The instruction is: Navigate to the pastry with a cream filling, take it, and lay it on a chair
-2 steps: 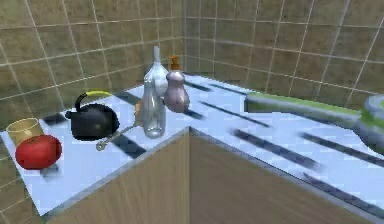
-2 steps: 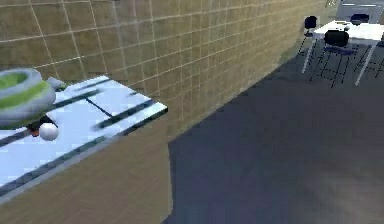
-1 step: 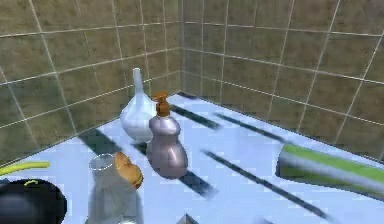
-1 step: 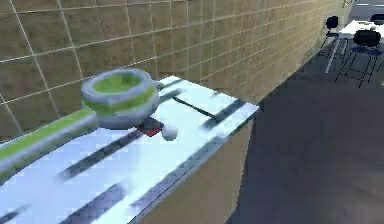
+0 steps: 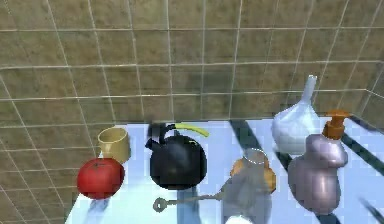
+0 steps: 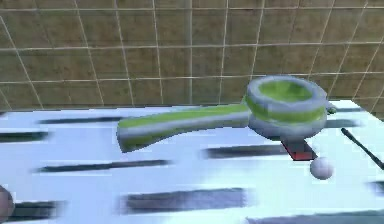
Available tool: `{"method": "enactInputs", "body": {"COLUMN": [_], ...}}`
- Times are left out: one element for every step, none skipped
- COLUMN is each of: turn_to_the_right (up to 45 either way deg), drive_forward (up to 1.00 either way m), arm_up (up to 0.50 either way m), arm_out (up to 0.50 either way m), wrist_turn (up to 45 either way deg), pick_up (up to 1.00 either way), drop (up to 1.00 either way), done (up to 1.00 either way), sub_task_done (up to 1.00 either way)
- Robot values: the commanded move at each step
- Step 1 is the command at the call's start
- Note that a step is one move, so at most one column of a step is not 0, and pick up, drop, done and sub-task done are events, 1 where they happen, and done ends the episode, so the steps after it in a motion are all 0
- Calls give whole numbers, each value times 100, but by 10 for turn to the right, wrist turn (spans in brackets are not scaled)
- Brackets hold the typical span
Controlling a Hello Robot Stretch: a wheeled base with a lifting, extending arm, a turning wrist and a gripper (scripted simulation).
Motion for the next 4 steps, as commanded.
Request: {"method": "enactInputs", "body": {"turn_to_the_right": [-450, -210, 0, 0], "drive_forward": [0, 0, 0, 0], "arm_up": [0, 0, 50, 38], "arm_out": [0, 0, 0, 0], "wrist_turn": [0, 0, 0, 0], "pick_up": [0, 0, 0, 0], "drop": [0, 0, 0, 0], "done": [0, 0, 0, 0], "sub_task_done": [0, 0, 0, 0]}}
